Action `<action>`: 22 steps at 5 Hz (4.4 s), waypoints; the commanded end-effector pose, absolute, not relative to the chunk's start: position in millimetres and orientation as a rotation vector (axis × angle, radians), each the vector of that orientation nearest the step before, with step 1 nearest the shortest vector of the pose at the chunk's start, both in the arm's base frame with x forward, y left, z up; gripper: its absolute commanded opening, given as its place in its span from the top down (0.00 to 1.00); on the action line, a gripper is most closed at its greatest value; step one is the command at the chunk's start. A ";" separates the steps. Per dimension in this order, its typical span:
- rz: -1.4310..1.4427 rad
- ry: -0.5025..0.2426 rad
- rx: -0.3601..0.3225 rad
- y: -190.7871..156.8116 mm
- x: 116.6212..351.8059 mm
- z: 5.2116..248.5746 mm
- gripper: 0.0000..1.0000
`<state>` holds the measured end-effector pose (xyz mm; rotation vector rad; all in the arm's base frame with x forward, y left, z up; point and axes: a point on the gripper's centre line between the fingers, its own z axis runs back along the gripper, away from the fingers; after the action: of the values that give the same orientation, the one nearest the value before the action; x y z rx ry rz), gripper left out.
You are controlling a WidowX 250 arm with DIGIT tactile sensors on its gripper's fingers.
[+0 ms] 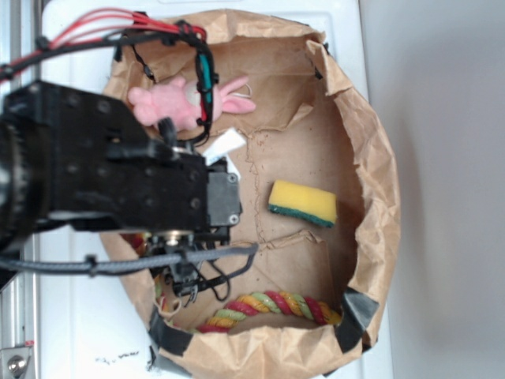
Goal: Grab the rock.
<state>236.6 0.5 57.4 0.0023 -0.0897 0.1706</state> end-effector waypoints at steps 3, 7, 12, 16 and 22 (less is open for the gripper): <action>0.228 -0.318 -0.044 -6.4 231.3 179.2 1.00; 0.309 -0.353 -0.039 23.1 262.9 191.6 1.00; 0.231 -0.298 -0.126 15.0 269.4 113.4 0.00; 0.197 -0.217 0.017 17.9 279.7 50.9 0.00; 0.117 -0.121 0.078 15.4 253.6 27.5 0.00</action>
<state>254.3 18.8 20.9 0.0827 -0.0927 0.1329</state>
